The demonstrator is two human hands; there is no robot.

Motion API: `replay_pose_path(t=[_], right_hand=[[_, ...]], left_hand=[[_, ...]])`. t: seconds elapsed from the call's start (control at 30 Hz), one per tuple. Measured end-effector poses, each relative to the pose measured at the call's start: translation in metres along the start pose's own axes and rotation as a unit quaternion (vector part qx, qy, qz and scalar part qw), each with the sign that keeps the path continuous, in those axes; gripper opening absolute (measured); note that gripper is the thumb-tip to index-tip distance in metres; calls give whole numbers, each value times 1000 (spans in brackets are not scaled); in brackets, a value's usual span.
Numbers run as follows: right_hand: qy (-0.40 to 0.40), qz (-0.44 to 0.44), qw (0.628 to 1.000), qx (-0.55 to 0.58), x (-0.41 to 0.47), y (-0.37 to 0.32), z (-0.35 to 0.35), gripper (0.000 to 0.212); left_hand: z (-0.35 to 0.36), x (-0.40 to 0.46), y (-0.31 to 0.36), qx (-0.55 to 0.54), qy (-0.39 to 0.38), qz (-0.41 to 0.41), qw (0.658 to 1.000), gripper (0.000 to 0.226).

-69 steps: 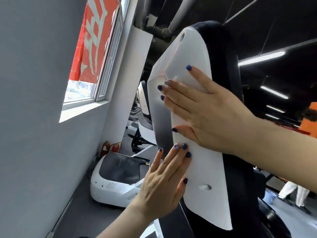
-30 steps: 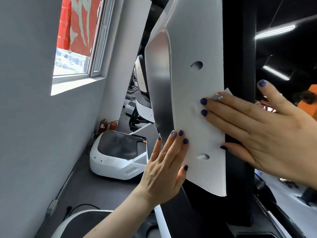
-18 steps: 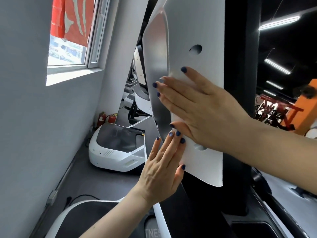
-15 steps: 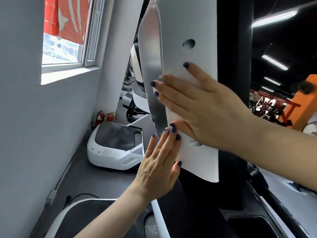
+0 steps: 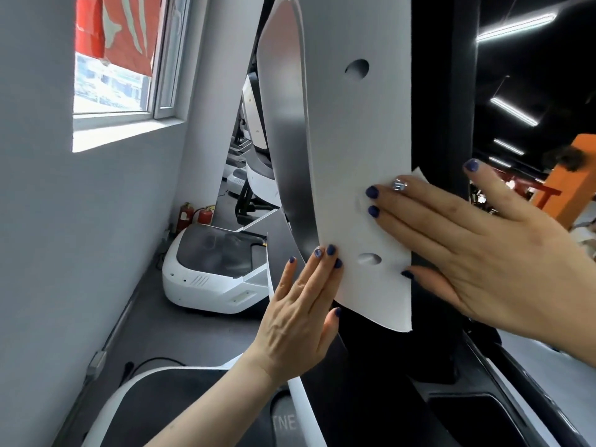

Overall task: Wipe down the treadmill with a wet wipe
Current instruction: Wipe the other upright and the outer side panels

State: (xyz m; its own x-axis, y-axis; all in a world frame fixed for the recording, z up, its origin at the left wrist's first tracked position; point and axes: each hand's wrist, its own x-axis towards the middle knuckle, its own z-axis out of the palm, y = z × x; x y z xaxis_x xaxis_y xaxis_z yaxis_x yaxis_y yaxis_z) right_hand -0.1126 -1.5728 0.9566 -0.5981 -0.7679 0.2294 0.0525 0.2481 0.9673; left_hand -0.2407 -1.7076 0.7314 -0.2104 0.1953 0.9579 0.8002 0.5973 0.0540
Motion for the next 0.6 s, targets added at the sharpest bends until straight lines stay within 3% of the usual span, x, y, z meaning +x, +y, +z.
replay_pose_path(t=[0.37,0.6], right_hand=[[-33,-50,990,-130,69,-38,20,76],[-39,-53,991,-119,25,-27,14,67]], left_hand=[[5,-15,-4,22,-27,16,999,77],[10,-16,5,1,-9,5,1000,73]])
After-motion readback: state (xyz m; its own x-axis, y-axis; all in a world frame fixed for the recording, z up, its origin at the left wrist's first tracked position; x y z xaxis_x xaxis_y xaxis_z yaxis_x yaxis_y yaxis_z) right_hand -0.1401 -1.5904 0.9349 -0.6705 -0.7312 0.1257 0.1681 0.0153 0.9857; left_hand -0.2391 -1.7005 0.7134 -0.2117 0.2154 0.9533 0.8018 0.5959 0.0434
